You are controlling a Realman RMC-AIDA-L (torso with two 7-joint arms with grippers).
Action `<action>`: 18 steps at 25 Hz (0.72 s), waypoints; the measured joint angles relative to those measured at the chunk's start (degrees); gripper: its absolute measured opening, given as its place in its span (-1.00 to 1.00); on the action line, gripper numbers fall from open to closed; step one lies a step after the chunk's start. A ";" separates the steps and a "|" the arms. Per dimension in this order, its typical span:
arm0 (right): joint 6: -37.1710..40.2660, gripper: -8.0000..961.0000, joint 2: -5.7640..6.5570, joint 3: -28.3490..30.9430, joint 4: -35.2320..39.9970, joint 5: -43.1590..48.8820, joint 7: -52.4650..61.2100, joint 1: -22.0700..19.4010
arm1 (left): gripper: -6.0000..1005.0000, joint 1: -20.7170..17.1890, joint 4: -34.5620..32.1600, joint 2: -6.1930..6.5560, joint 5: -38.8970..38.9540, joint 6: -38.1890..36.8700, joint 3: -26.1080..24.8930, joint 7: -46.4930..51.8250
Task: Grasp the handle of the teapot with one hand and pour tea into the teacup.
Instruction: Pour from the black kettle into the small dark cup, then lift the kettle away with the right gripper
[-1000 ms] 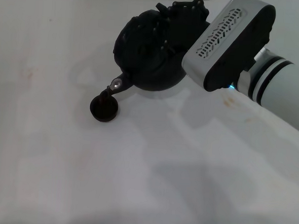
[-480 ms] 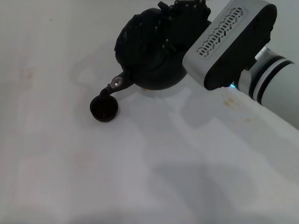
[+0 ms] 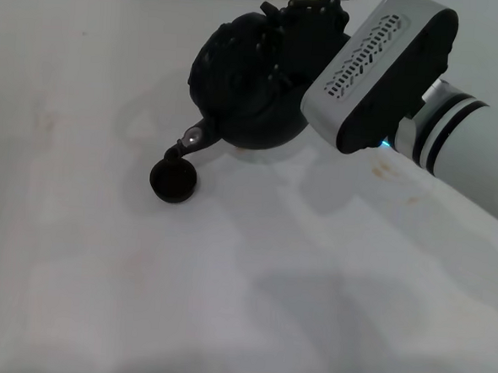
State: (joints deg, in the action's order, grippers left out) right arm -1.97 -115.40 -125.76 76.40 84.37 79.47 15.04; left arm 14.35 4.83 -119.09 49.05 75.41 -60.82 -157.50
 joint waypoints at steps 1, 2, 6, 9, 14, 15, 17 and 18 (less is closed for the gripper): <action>-0.01 -0.65 0.00 0.00 0.02 0.00 -0.10 -0.03 | 0.66 0.03 0.00 0.00 0.00 0.00 0.00 0.00; -0.04 -0.65 0.00 -0.02 0.04 0.00 -0.18 -0.06 | 0.66 0.04 0.00 0.00 0.00 0.00 0.00 0.00; -0.08 -0.65 0.00 -0.09 0.12 0.00 -0.26 -0.09 | 0.66 0.06 0.00 0.00 0.00 0.06 0.00 0.00; -0.07 -0.66 0.00 -0.04 0.14 -0.35 0.03 -0.14 | 0.66 0.06 0.00 0.00 0.00 0.08 0.00 0.00; -0.08 -0.66 0.00 0.65 0.15 -0.83 2.04 -0.99 | 0.66 0.08 0.00 0.02 -0.03 0.09 0.00 0.00; -0.08 -0.66 0.01 0.83 0.15 -1.03 2.35 -1.18 | 0.66 0.13 0.00 0.05 -0.03 0.09 0.00 0.00; 0.06 -0.66 0.00 1.28 0.21 -2.50 2.60 -1.52 | 0.66 0.24 0.00 0.07 -0.05 0.08 0.00 0.00; 0.19 -0.66 0.00 1.57 0.26 -3.81 2.64 -1.61 | 0.66 0.31 0.00 0.08 -0.07 0.08 0.00 0.00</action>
State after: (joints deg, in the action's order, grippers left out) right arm -1.77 -115.40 -124.20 76.66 80.57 82.11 13.43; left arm 14.66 4.83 -119.01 48.97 75.49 -60.82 -157.50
